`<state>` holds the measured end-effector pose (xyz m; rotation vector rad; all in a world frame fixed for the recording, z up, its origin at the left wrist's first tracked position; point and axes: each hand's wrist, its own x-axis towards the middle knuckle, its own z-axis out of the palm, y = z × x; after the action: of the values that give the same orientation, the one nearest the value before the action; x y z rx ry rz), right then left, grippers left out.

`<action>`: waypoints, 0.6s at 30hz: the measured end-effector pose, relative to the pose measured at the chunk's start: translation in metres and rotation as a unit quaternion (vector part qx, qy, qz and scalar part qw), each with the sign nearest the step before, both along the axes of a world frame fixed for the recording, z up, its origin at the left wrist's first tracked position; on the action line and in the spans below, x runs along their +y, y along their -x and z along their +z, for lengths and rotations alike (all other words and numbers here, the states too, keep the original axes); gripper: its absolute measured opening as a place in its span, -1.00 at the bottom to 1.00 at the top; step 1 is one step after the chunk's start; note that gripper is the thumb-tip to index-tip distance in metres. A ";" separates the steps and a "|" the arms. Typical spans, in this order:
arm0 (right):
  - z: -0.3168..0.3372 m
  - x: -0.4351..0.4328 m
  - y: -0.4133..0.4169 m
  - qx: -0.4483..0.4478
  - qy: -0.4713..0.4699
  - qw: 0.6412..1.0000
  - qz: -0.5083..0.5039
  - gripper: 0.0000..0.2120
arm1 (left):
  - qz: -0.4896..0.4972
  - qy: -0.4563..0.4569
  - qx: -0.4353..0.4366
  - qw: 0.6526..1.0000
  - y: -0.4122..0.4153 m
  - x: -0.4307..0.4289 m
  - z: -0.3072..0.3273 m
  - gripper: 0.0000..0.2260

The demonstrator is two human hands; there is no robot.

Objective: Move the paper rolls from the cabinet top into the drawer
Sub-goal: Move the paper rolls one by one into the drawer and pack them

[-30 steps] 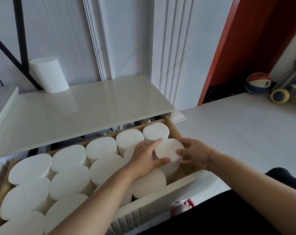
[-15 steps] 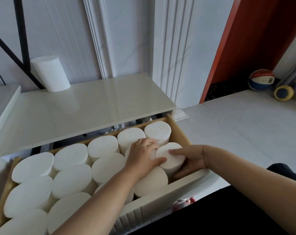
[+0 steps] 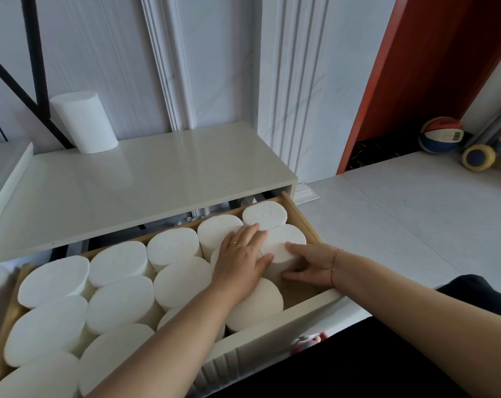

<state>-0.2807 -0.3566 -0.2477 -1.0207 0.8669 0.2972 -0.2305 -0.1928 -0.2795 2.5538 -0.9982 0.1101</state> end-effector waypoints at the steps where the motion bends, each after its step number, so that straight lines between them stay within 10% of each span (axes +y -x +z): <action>1: 0.000 0.000 0.000 0.001 -0.004 1.000 -0.002 -0.48 | -0.001 -0.005 0.003 1.000 0.000 0.000 0.000 -0.56; 12: -0.002 0.001 0.000 -0.016 0.038 0.998 0.046 -0.49 | 0.031 -0.105 0.006 0.994 0.004 -0.003 -0.001 -0.51; 18: -0.003 0.008 0.000 0.023 0.396 0.894 0.209 -0.44 | 0.027 -0.137 0.018 0.990 0.004 0.014 0.000 -0.44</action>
<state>-0.2810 -0.3491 -0.2510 -1.9823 0.8128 0.3358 -0.2340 -0.1788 -0.2791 2.8209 -0.9894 -0.0644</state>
